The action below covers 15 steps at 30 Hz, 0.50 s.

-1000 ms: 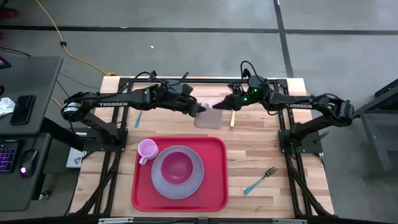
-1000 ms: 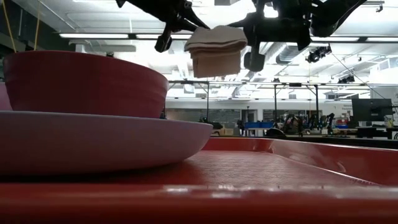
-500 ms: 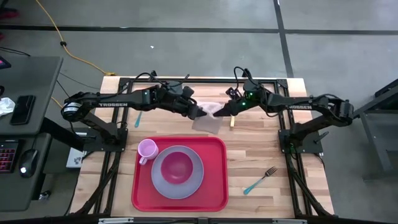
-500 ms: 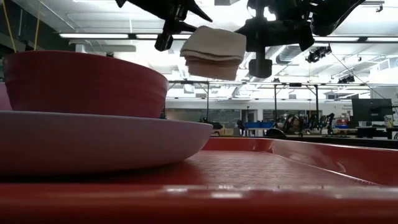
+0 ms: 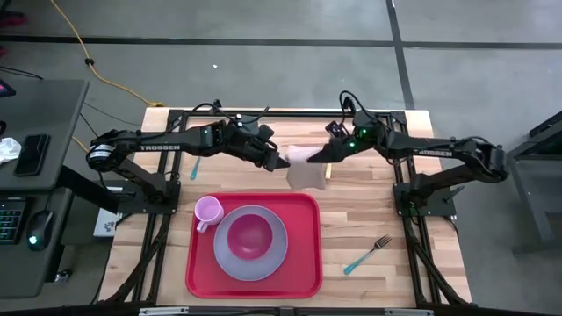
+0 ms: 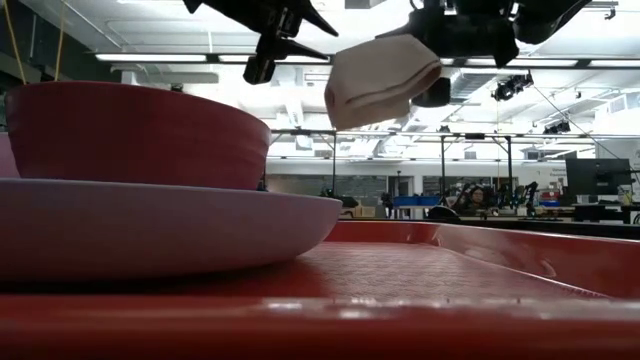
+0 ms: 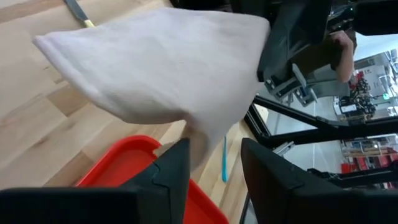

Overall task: Set up tray
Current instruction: Put the peach napkin to the right of the purple plate on the orange serving tray

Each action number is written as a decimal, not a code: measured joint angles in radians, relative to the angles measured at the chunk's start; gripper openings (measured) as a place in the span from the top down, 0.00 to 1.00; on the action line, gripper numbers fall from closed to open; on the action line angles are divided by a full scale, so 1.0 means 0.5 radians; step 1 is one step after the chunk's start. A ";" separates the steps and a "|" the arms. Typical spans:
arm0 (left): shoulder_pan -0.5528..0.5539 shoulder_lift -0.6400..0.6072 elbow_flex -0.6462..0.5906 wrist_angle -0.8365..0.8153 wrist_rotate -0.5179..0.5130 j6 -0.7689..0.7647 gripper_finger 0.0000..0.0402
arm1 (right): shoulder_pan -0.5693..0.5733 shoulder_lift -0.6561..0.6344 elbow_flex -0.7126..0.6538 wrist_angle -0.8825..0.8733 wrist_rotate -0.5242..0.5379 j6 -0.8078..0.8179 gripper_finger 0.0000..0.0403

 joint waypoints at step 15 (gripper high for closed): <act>0.002 -0.011 0.000 -0.111 0.026 0.026 0.57 | 0.465 -0.037 0.000 -0.145 0.139 0.289 1.00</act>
